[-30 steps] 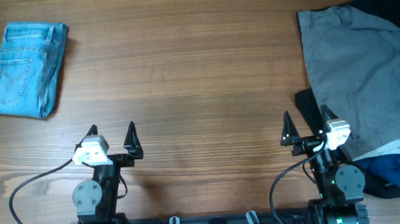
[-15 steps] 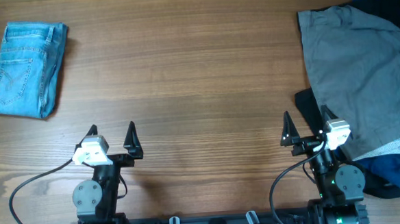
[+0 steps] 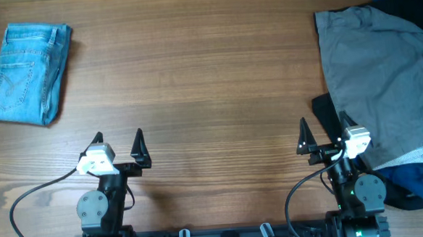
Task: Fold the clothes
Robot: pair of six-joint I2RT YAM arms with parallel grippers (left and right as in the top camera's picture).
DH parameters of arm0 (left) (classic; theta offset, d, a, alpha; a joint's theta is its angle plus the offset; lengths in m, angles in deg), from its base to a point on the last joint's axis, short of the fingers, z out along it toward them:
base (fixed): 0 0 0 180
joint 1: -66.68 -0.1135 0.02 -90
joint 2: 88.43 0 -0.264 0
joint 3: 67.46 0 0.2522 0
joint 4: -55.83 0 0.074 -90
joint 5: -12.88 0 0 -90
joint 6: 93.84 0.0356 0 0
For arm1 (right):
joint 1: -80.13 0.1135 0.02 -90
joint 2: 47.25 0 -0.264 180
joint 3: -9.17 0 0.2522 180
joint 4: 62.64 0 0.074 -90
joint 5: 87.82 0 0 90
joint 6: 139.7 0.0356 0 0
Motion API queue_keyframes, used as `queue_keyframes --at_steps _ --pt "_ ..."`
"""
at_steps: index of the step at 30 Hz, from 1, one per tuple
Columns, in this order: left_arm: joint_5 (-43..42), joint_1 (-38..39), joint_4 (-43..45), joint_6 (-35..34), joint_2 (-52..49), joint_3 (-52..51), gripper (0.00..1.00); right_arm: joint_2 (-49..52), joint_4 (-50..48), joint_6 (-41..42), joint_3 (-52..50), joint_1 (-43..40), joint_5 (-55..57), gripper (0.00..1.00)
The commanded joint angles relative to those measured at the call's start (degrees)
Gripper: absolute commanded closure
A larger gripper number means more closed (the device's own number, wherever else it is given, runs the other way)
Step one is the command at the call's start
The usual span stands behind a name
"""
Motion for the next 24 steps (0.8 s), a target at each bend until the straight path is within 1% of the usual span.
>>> queue_keyframes --at_steps 1,3,5,7,9,11,15,20,23,24 --pt "-0.5 -0.4 -0.1 0.9 0.2 -0.3 0.0 0.0 -0.3 0.9 0.0 0.3 0.3 0.0" --pt "-0.5 -0.4 -0.1 0.8 0.1 -0.3 0.0 0.0 -0.5 0.9 0.0 0.3 0.3 0.0" --pt "-0.5 -0.4 -0.1 -1.0 -0.2 -0.3 0.0 0.0 -0.2 1.1 0.0 0.3 0.3 0.0" --pt "-0.5 -0.4 -0.1 -3.3 -0.9 -0.3 0.0 0.0 -1.0 2.9 0.0 0.2 0.0 0.0" --pt "-0.5 -0.4 0.2 -3.4 -1.8 -0.3 0.0 0.0 -1.1 5.6 0.0 0.2 -0.1 0.0" --pt "-1.0 -0.4 0.2 -3.4 -2.5 0.0 0.0 0.0 0.4 6.9 0.5 0.2 -0.5 0.0" --pt "-1.6 -0.4 -0.2 -3.6 -5.2 2.6 0.0 0.0 5.6 6.8 3.4 0.2 0.8 0.0" --pt "-2.2 -0.4 -2.4 -3.6 -14.2 9.5 0.0 4.0 13.4 6.7 10.6 0.2 5.7 0.0" --pt "-2.3 -0.4 -6.7 -3.6 -21.4 15.8 0.0 10.0 16.5 6.6 16.0 0.2 7.5 0.0" --pt "-2.3 -0.4 -7.7 -3.6 -23.9 17.7 0.0 13.7 17.2 6.6 18.6 0.2 7.7 0.0"
